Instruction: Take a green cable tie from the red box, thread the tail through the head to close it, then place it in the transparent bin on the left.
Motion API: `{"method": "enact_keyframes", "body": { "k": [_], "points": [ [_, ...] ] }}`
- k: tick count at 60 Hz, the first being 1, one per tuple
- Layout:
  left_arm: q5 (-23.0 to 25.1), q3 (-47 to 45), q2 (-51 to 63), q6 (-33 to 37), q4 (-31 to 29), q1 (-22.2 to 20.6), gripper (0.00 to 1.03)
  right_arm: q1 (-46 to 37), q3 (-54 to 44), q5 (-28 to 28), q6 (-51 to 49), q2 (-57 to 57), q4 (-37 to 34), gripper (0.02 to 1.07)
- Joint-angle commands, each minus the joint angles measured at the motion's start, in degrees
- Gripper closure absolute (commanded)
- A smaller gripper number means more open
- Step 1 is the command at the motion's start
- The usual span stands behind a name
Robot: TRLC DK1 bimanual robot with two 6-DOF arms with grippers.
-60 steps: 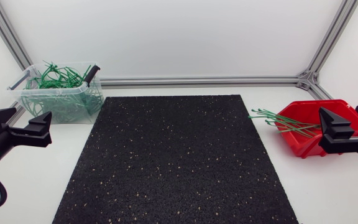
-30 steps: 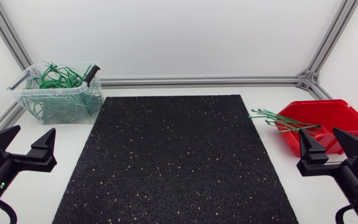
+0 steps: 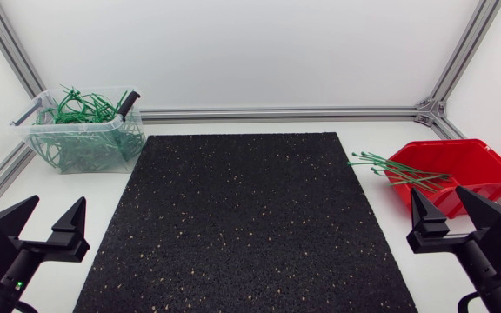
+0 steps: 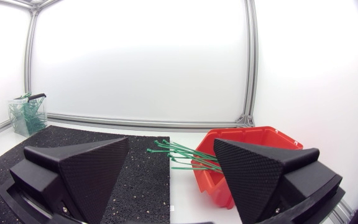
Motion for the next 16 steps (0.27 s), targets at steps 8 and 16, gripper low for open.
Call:
{"method": "enact_keyframes", "body": {
  "k": [8, 16],
  "points": [
    [-0.51, -2.44, -2.37, -1.98, -0.47, -0.58, 0.03, 0.40, -1.28, 0.14, 1.26, -0.32, 0.82, 0.07],
    [-0.51, -2.44, -2.37, -1.98, -0.47, -0.58, 0.03, 0.40, -1.28, 0.14, 1.26, -0.32, 0.82, 0.07]
  ]
}}
